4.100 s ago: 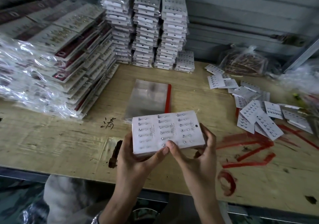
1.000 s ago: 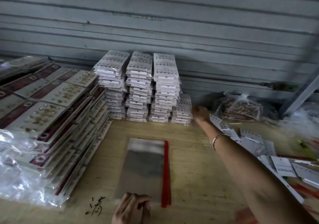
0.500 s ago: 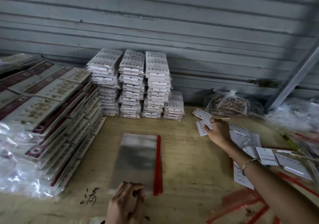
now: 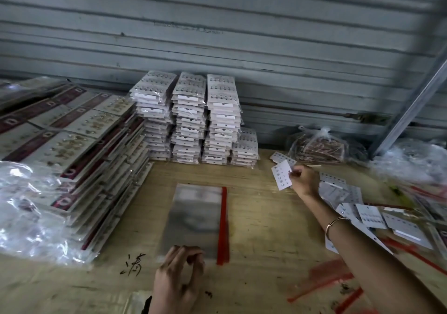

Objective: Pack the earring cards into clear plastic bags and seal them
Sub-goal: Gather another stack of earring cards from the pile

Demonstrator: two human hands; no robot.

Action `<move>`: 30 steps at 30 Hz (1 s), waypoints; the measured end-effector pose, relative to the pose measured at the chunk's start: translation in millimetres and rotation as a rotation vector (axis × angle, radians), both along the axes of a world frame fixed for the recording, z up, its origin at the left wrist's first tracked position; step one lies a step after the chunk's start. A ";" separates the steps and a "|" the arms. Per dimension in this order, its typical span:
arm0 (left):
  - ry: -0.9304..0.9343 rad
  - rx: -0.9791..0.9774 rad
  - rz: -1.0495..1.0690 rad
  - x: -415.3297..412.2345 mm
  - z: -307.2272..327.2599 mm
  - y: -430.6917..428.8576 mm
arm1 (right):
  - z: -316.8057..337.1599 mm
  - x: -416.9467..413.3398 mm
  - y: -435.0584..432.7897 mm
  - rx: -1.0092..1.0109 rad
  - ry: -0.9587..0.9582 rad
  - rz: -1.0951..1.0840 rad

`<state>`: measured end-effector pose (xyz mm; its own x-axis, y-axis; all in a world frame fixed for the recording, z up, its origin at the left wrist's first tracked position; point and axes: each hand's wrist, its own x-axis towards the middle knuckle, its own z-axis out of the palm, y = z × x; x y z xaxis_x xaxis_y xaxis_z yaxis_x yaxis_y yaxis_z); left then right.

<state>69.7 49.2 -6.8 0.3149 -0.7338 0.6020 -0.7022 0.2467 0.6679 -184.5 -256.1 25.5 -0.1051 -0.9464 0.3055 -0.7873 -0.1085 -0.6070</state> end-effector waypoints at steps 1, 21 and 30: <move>0.024 -0.002 0.003 -0.8 0.2 1.1 | 2.3 1.0 2.9 0.013 -0.076 0.003; 1.852 0.582 -0.605 -43.4 37.4 -38.2 | 25.4 51.0 226.0 -0.223 -0.068 0.891; 1.945 0.608 -0.648 -50.2 25.4 -36.3 | 10.6 42.1 223.1 -0.136 0.004 0.969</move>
<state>19.5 12.9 18.6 -0.2268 -0.8939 -0.3868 0.8751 -0.3613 0.3219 -142.4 -33.0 36.1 0.7010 -0.5785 0.4171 -0.3221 -0.7787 -0.5385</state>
